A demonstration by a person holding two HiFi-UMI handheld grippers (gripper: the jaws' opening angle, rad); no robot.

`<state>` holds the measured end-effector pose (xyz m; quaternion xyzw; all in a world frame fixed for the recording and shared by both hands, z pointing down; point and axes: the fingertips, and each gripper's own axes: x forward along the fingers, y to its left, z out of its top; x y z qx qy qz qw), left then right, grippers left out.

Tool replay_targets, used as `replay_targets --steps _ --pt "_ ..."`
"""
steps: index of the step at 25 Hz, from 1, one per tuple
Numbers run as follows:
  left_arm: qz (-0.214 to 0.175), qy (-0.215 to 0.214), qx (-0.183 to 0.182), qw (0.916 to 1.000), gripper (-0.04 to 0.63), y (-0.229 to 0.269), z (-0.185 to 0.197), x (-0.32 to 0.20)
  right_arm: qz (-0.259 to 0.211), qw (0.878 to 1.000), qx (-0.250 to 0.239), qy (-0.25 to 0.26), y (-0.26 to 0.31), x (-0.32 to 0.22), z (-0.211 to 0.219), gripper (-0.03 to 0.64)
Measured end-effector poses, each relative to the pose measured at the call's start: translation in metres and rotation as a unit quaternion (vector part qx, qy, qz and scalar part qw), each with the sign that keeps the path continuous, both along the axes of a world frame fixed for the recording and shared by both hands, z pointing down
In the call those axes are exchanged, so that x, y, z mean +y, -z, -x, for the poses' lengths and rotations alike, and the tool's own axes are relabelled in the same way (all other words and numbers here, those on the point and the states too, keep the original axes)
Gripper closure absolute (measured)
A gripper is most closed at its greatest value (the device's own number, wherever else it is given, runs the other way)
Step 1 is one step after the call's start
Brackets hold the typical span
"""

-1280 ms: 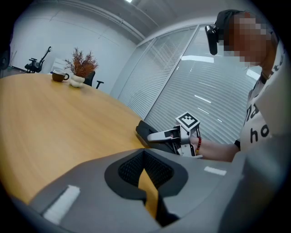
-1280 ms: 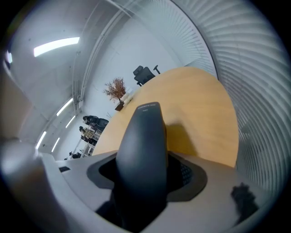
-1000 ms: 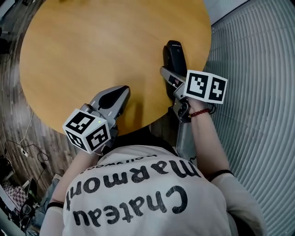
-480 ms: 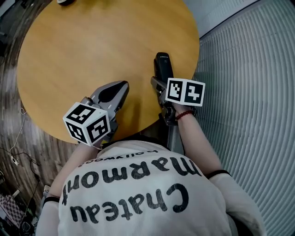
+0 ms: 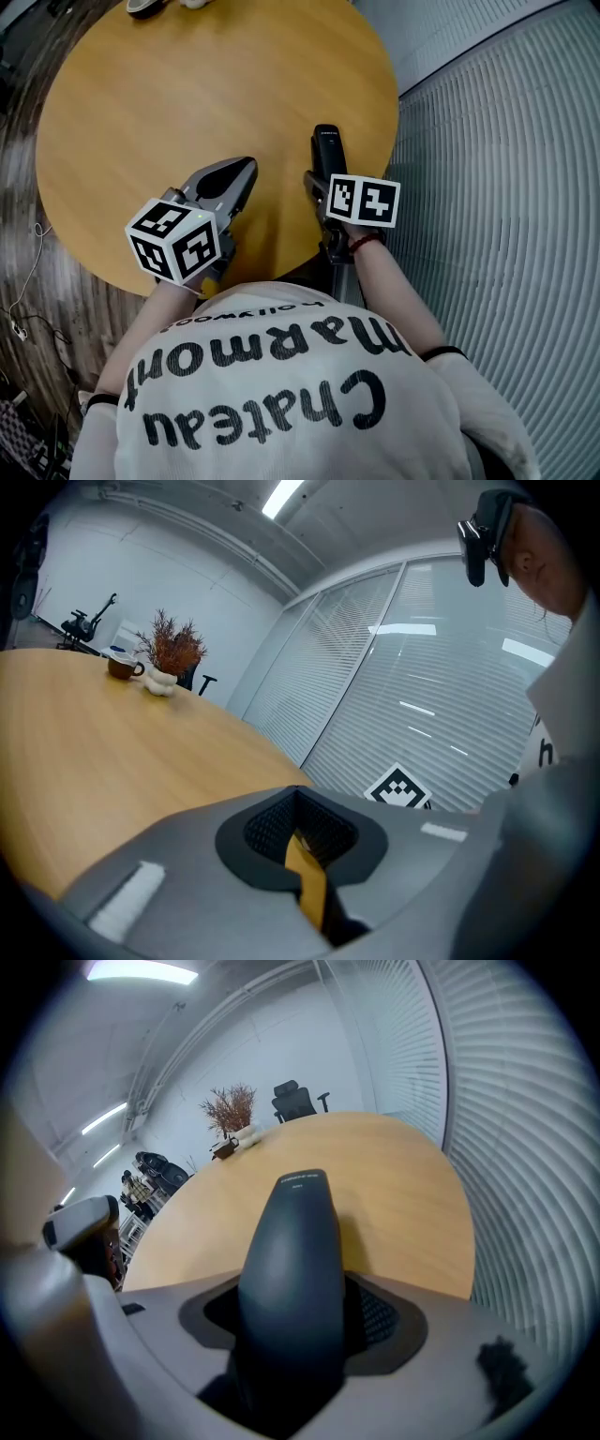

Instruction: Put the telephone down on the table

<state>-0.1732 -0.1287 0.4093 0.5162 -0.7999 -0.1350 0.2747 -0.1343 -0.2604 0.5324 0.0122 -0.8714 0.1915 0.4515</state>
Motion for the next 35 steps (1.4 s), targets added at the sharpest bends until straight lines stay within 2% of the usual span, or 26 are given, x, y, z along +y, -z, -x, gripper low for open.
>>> replay_targets --steps 7,13,22,30,35 --pt "0.004 0.008 -0.008 0.9999 0.589 -0.007 -0.008 0.009 -0.018 1.000 -0.005 0.006 -0.010 0.003 -0.010 0.311" --pt "0.004 0.020 -0.012 0.9997 0.589 0.002 0.002 0.018 -0.030 0.999 -0.002 0.012 -0.005 0.003 -0.005 0.311" --pt "0.010 0.020 -0.016 0.9996 0.589 0.013 -0.019 0.034 -0.056 0.998 -0.002 0.021 0.007 0.014 -0.011 0.311" --pt "0.015 0.021 -0.009 0.9996 0.589 0.016 -0.025 0.036 -0.099 0.995 0.014 0.026 0.015 0.012 -0.006 0.311" --pt "0.034 0.022 -0.004 0.9992 0.589 0.000 -0.030 0.043 -0.126 0.992 -0.012 0.028 0.010 0.007 0.001 0.311"
